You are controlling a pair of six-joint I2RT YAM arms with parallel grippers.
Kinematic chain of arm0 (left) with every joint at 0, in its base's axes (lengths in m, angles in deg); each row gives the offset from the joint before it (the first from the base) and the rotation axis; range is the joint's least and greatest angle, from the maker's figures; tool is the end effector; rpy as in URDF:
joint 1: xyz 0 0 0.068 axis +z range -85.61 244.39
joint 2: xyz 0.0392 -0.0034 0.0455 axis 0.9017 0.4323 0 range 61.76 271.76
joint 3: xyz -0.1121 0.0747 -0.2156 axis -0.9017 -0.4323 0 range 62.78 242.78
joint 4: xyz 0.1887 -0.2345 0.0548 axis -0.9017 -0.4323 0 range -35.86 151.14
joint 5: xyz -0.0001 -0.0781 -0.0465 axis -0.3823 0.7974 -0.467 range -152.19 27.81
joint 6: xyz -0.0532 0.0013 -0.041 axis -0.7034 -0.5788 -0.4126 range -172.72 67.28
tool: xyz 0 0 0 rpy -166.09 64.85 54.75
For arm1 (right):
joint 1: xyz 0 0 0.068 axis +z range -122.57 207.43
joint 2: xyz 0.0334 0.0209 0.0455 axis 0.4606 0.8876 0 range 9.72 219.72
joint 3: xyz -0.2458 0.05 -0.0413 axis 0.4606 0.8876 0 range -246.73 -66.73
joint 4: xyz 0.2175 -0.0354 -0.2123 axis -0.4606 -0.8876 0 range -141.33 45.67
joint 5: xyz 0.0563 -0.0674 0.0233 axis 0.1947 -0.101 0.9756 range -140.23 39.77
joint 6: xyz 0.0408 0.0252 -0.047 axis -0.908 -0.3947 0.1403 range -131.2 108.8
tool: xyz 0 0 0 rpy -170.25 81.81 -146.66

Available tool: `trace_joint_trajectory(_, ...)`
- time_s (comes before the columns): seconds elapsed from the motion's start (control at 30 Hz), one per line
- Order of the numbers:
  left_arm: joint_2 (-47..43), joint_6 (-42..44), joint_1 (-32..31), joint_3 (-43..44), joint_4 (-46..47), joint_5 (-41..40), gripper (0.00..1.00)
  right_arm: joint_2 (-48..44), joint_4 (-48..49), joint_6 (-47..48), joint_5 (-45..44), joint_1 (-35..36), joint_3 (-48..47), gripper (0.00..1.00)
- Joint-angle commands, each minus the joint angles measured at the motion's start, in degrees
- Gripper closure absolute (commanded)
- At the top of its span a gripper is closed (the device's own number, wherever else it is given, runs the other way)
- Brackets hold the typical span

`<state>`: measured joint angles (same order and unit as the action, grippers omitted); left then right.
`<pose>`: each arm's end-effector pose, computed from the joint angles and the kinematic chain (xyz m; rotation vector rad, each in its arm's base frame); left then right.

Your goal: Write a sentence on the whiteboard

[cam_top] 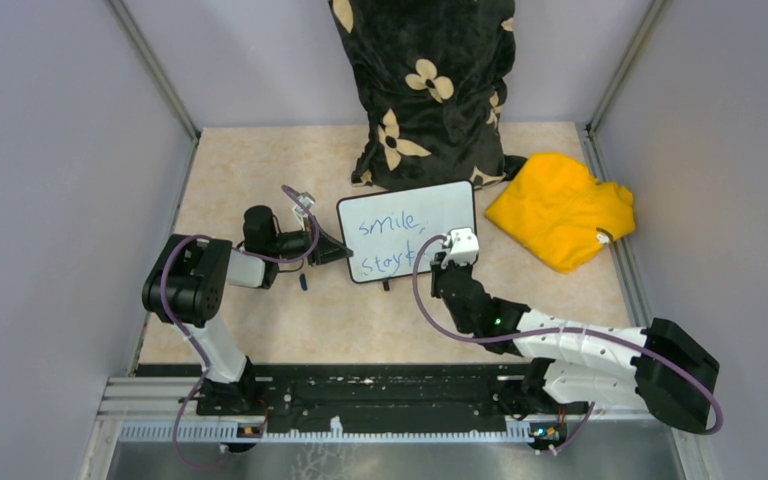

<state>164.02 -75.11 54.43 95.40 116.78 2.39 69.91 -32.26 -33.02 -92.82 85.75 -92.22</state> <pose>0.3107 -0.1037 0.0763 0.6499 1.7798 -1.4008 0.1765 0.2169 0.1654 -0.1198 1.8607 0.2361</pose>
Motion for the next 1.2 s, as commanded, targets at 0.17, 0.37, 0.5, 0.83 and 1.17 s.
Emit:
trace_joint_trajectory(0.17, 1.5, 0.5, -0.7, 0.5, -3.3, -0.8, 1.00, -1.0, -0.7, -2.2, 1.0, -0.4, 1.1, 1.00)
trace_joint_trajectory(0.37, 1.5, 0.6, -0.8, 0.5, -3.3, -0.8, 1.00, -1.0, -1.0, -2.6, 1.1, -0.4, 1.1, 1.00)
trace_joint_trajectory(0.5, 1.5, 0.6, -0.8, 0.5, -3.3, -0.7, 1.00, -1.1, -0.4, -2.3, 0.4, -0.4, 0.5, 1.00)
trace_joint_trajectory(0.83, 1.5, 0.7, -0.8, 0.5, -3.4, -0.7, 1.00, 0.0, 1.5, 0.0, -1.1, -0.4, -1.6, 1.00)
trace_joint_trajectory(1.17, 1.5, 0.8, -0.8, 0.5, -3.5, -0.7, 1.00, 0.5, 2.4, 1.2, -2.1, -0.5, -2.9, 1.00)
